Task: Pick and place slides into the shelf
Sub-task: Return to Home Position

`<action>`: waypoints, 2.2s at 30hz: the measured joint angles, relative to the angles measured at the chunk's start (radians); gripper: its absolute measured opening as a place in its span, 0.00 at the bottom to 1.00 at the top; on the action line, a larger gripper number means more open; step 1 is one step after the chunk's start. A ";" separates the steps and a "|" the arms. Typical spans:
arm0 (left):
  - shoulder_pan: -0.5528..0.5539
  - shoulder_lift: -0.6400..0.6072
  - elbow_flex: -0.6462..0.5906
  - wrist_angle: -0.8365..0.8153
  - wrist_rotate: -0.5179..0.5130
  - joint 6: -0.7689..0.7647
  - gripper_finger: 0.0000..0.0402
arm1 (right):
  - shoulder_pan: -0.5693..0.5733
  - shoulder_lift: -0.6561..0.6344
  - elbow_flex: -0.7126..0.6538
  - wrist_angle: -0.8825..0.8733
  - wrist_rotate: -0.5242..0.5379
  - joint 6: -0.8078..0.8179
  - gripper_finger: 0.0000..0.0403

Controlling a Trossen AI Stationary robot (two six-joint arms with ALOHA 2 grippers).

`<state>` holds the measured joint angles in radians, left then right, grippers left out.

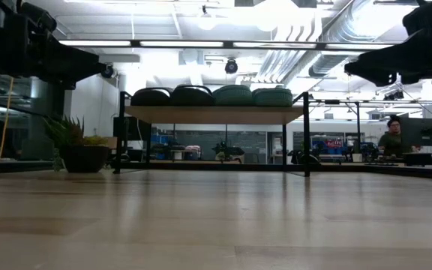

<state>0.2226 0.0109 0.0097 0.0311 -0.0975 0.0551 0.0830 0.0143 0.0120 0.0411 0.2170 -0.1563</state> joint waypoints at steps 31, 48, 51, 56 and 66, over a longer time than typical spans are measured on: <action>0.000 0.000 0.000 0.001 0.000 0.017 0.46 | 0.000 0.000 0.000 -0.005 -0.033 0.051 0.04; 0.000 0.000 0.000 0.020 -0.027 -0.041 0.46 | 0.000 0.000 0.000 -0.005 -0.032 0.065 0.00; 0.000 0.000 0.000 0.020 -0.027 -0.073 0.46 | 0.000 0.000 0.000 -0.005 -0.032 0.070 0.00; 0.000 0.000 0.000 -0.001 0.039 -0.170 0.46 | 0.000 0.000 0.000 -0.005 -0.033 0.070 0.00; 0.000 0.008 0.000 -0.013 0.155 -0.195 0.46 | 0.000 0.000 0.000 -0.006 -0.034 0.089 0.00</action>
<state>0.2222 0.0187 0.0097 0.0183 0.0574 -0.1402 0.0831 0.0147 0.0120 0.0348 0.1825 -0.0673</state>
